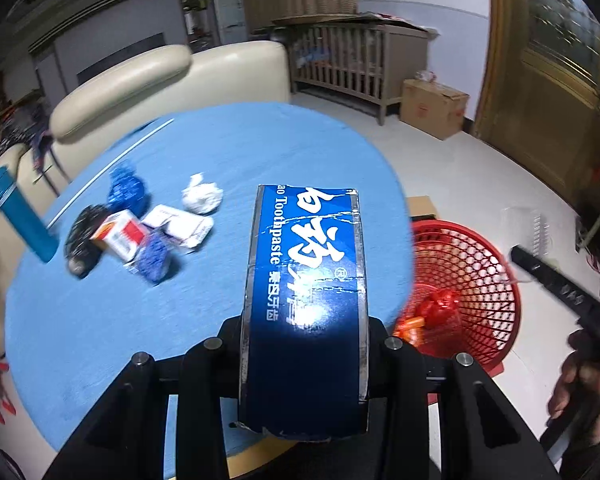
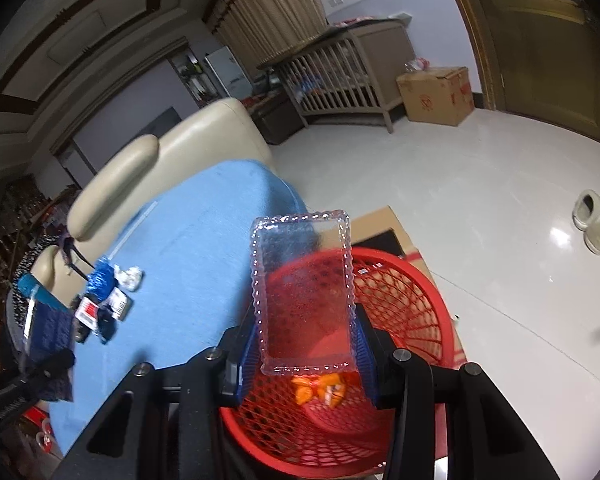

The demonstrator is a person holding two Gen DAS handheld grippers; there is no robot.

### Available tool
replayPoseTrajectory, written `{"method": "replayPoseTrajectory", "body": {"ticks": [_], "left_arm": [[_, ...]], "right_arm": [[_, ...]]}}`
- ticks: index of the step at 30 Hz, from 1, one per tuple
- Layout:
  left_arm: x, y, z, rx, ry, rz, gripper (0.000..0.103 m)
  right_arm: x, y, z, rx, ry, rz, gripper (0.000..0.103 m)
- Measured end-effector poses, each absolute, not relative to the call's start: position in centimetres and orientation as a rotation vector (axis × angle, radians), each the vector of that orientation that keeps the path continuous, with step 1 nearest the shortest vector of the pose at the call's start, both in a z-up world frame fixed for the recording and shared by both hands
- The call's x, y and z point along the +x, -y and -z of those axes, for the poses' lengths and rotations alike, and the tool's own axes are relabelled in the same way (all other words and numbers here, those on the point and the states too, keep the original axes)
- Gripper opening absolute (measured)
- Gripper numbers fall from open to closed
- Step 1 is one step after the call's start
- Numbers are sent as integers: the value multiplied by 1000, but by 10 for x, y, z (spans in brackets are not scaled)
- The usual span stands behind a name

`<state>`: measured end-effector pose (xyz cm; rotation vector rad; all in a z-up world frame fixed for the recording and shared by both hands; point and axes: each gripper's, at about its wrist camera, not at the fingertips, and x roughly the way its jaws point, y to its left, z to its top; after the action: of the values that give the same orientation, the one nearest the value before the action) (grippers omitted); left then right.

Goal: Collect trash
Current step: 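Carry the box and tray over the red basket and release both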

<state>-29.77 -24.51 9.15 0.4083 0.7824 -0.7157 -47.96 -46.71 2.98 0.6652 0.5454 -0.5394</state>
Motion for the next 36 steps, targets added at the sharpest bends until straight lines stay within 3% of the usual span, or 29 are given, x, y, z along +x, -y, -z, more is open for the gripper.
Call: {"method": "replayPoseTrajectory", "body": {"ticks": [16, 22, 31, 33, 36], "left_arm": [[-316, 321, -79, 446, -791, 889, 41], [-310, 335, -68, 458, -821, 912, 41], [-317, 367, -50, 492, -863, 993, 42], [-320, 378, -44, 500, -879, 1010, 44], [-322, 391, -33, 529, -937, 1047, 64]], "right_arm": [[-477, 483, 9, 646, -692, 589, 45], [-473, 490, 24, 677, -752, 603, 62], [-499, 506, 5, 698, -668, 700, 63], [-510, 511, -3, 708, -632, 736, 64], [-521, 518, -14, 719, -596, 769, 65]]}}
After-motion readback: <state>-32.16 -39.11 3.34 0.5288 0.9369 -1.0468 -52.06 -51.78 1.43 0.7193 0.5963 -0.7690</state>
